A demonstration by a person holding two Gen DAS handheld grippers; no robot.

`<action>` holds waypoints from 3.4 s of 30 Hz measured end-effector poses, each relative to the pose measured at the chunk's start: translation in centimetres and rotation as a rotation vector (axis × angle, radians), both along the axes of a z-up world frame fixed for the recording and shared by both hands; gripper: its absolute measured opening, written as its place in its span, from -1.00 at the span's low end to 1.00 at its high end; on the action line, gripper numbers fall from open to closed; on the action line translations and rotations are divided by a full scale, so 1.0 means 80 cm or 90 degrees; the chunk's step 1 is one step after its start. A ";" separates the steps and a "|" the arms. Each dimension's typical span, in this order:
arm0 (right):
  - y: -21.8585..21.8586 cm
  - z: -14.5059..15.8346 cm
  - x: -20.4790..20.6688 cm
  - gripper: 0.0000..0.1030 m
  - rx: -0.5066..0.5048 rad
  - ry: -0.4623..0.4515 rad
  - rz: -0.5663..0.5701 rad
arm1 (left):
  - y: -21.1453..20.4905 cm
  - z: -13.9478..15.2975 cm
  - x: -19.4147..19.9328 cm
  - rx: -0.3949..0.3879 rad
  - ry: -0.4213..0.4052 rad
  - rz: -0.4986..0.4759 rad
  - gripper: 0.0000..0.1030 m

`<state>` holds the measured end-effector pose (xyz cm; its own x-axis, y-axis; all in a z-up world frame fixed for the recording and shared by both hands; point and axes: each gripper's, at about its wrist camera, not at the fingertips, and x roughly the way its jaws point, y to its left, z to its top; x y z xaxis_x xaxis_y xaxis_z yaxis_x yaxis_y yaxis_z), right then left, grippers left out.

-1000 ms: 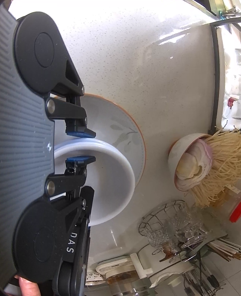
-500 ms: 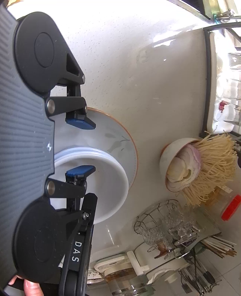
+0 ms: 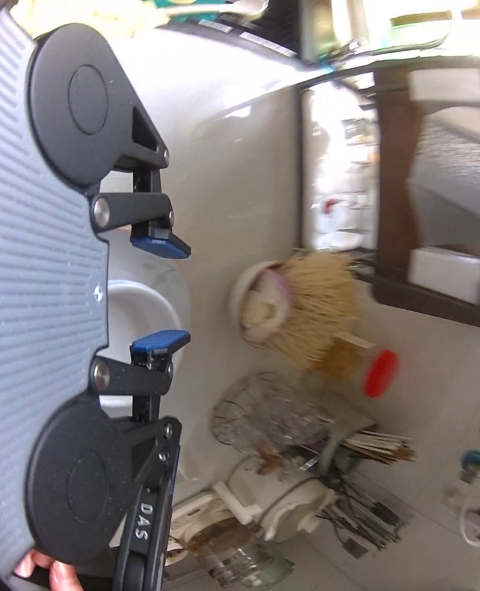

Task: Organize plates and bowls

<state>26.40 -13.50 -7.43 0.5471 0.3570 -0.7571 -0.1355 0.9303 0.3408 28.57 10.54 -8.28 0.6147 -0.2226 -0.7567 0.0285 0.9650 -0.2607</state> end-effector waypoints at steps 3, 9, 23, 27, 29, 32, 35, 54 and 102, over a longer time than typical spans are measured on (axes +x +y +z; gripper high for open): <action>-0.015 0.029 -0.014 -0.28 0.018 -0.044 -0.001 | -0.005 0.032 -0.019 0.019 -0.037 0.017 -0.06; -0.038 0.079 -0.055 -0.27 0.040 -0.125 0.011 | -0.018 0.087 -0.074 0.049 -0.096 0.046 -0.06; -0.087 0.117 -0.182 -0.25 0.046 -0.233 0.049 | -0.079 0.122 -0.229 0.061 -0.155 0.095 -0.05; -0.098 0.116 -0.217 -0.25 0.043 -0.238 0.060 | -0.095 0.127 -0.274 0.066 -0.158 0.103 -0.03; -0.102 0.114 -0.233 -0.25 0.044 -0.236 0.063 | -0.104 0.126 -0.296 0.071 -0.159 0.107 0.01; -0.106 0.110 -0.258 -0.25 0.040 -0.237 0.070 | -0.113 0.124 -0.325 0.067 -0.163 0.110 0.02; -0.113 0.107 -0.279 -0.25 0.038 -0.234 0.072 | -0.122 0.118 -0.349 0.062 -0.162 0.110 0.04; -0.125 0.086 -0.326 0.29 0.006 -0.231 0.098 | -0.141 0.092 -0.420 0.069 -0.134 0.141 0.50; -0.123 0.065 -0.311 0.85 -0.025 -0.208 0.063 | -0.130 0.073 -0.405 0.149 -0.100 0.153 0.95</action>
